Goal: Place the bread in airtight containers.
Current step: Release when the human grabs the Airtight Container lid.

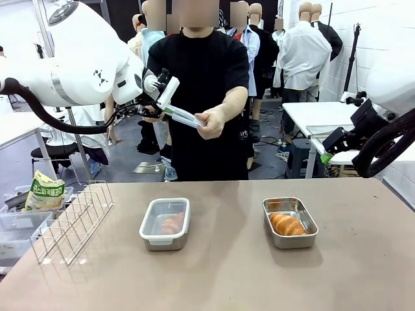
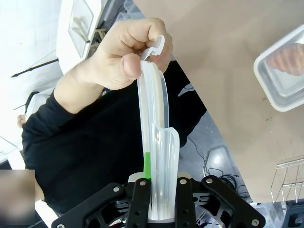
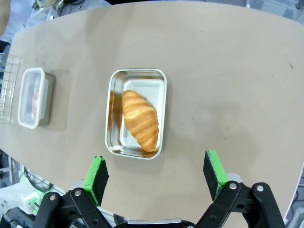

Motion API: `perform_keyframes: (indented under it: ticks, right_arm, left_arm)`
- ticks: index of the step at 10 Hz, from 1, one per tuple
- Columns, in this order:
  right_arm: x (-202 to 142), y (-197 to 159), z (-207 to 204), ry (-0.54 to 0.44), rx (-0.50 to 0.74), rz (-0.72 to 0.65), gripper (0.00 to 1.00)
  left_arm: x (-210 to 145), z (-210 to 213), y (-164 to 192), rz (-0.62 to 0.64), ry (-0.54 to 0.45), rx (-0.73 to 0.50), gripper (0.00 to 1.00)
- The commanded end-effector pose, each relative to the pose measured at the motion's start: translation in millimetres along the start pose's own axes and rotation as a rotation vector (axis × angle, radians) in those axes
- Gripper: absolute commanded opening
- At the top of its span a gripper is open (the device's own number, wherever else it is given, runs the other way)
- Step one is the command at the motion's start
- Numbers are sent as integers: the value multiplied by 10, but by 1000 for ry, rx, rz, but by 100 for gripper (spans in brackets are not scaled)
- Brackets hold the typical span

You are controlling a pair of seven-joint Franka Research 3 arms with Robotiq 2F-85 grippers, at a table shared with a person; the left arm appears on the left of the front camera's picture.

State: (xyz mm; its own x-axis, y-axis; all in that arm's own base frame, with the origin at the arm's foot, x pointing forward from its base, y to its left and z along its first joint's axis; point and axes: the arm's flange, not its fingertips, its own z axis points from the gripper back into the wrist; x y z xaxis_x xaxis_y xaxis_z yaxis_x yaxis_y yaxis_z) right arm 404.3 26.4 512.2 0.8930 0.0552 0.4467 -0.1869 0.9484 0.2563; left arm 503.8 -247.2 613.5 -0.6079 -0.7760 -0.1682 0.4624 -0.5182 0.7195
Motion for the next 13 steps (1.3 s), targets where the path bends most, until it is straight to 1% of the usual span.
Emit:
perform_keyframes:
  ticks: [1,2,3,7,8,13]
  right_arm:
    - [1,3,-11,0,2,0,100]
    - [1,3,-11,0,2,0,100]
    - [1,3,-11,0,2,0,100]
    - [1,3,-11,0,2,0,100]
    - [1,3,-11,0,2,0,100]
    - [1,3,-11,0,2,0,100]
  left_arm:
    - [-25,18,25,2,0,4,0]
    - [0,0,0,0,0,0,0]
    - [17,20,5,-8,-2,6,11]
    - [26,45,6,-32,-3,14,89]
    - [28,49,2,-32,-5,12,100]
    - [40,66,-4,-38,-8,16,100]
